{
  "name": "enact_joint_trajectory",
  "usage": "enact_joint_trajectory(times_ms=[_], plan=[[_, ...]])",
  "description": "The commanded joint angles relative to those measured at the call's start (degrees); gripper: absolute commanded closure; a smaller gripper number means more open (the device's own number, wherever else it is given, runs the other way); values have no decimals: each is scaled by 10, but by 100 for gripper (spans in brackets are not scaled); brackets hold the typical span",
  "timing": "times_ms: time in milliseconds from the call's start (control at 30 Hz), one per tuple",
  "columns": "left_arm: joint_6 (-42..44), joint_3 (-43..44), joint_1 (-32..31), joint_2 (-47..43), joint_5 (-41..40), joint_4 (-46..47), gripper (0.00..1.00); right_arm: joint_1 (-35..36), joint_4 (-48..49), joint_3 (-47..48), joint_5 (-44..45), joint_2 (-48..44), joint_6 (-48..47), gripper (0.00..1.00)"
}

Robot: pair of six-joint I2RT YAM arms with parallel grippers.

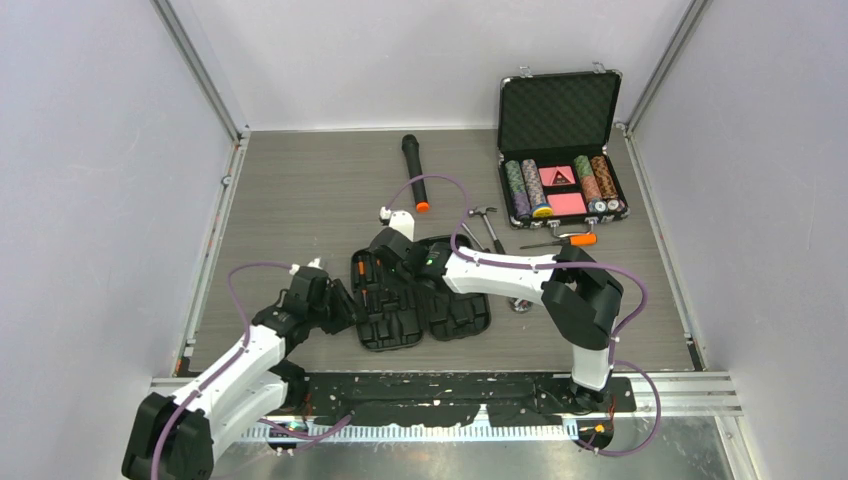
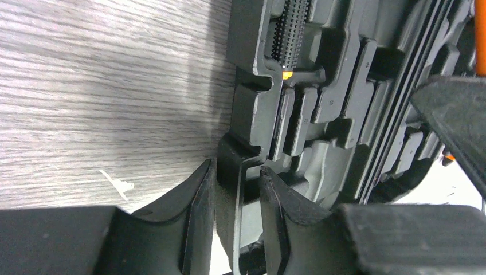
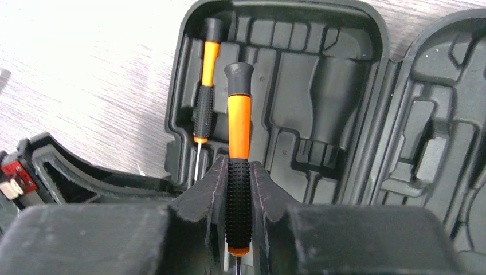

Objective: Pack the tool kit

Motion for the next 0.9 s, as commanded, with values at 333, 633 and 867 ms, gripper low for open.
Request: enact_joint_trajectory(times_ms=[333,633,867], plan=[[-34,-49,2,-90,34,22,63,25,29,31,58,38,68,77],[-36,-51,2,-95,27,31,61,27,43,29,68,52,69,56],[-29,-53,1,-114,6,20,61,26,47,17,92,39,48,60]])
